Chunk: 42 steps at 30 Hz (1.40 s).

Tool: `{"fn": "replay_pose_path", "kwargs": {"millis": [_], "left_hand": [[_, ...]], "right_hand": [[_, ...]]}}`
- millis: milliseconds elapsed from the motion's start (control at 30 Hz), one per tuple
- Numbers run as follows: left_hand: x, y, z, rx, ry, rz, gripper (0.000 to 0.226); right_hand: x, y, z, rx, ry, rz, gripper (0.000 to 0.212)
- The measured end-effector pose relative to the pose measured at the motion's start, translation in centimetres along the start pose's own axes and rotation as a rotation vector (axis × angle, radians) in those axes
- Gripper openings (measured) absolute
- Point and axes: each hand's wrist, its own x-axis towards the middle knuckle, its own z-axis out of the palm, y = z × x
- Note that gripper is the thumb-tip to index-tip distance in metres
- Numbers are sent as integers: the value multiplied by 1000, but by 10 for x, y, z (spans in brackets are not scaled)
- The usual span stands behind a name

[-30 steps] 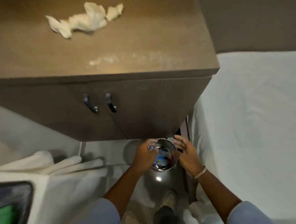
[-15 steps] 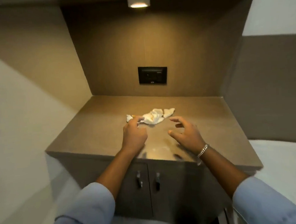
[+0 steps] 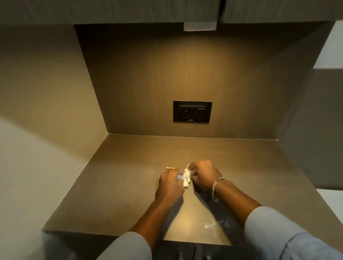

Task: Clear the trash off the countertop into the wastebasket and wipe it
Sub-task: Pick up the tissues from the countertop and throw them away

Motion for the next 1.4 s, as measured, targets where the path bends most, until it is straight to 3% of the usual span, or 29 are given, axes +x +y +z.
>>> {"fn": "replay_pose_path", "kwargs": {"millis": [167, 267, 433, 600, 733, 867, 1033, 1200, 1300, 1400], "left_hand": [[-9, 24, 10, -343, 103, -87, 33], [-29, 43, 6, -501, 42, -70, 41], [-93, 70, 8, -688, -127, -29, 36], [-192, 71, 59, -750, -227, -87, 23], [-276, 51, 140, -736, -344, -297, 15], [-330, 19, 229, -601, -423, -549, 36], [-345, -37, 336, -382, -497, -697, 18], [-343, -108, 419, -240, -625, -783, 41], [-354, -141, 441, -302, -695, -922, 61], [-367, -159, 447, -377, -729, -972, 58]], "right_hand": [[-29, 0, -23, 173, 184, 6, 26], [-62, 6, -42, 285, 255, -8, 24], [-151, 25, -74, 445, 231, -58, 24], [-261, 69, -58, 620, 135, -42, 23], [-346, 131, -2, 713, 1, 106, 21], [-397, 193, 77, 645, -93, 327, 19], [-408, 265, 188, 522, -135, 565, 12], [-407, 322, 295, 508, -161, 685, 23], [-410, 345, 342, 480, -184, 747, 27], [-412, 358, 372, 359, -226, 742, 31]]}}
